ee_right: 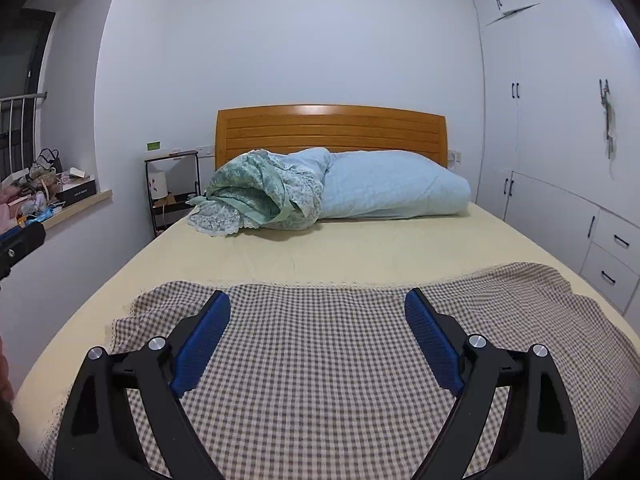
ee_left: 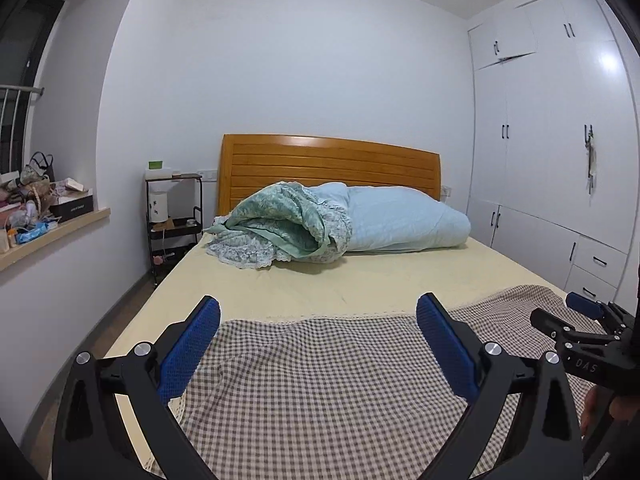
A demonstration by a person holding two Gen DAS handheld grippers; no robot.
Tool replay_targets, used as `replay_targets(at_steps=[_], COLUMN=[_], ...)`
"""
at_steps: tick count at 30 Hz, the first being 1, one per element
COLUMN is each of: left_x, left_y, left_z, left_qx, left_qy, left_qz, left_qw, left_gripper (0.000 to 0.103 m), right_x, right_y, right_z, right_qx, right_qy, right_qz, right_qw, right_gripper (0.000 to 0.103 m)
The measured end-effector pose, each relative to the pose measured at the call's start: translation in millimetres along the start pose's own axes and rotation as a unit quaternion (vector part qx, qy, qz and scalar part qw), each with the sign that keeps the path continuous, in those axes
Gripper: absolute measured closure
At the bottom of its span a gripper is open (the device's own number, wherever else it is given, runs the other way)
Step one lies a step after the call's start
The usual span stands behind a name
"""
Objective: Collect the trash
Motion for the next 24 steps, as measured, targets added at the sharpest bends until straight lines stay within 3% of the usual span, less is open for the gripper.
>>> replay_targets(at_steps=[7, 24], left_x=[-78.2, -332.7], left_y=[8.7, 36.2], left_z=[-10.7, -37.2], left_qx=[-0.002, 0.024], left_qy=[-0.004, -0.03], left_qz=[-0.012, -0.07], left_qw=[0.9999, 0.9968], left_gripper=[0.007, 0.007], right_x=[-66.3, -254.0], right_y=[19.5, 58.1], right_z=[-0.8, 7.4], right_qx=[-0.01, -0.041], right_qy=[0.007, 0.015], right_qz=[-0.005, -0.012], right_qw=[1.0, 0.999], right_gripper=[0.018, 0.018])
Point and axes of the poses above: each gripper's, at about its wrist camera, not at the fingertips, and x roughly the way its jaws point, z to its left, y to its underside, the point moved 4 cm from there along x, roughly the way its jaws point, and after that the axes turned 1 degree about x, right-handed, at the moved point
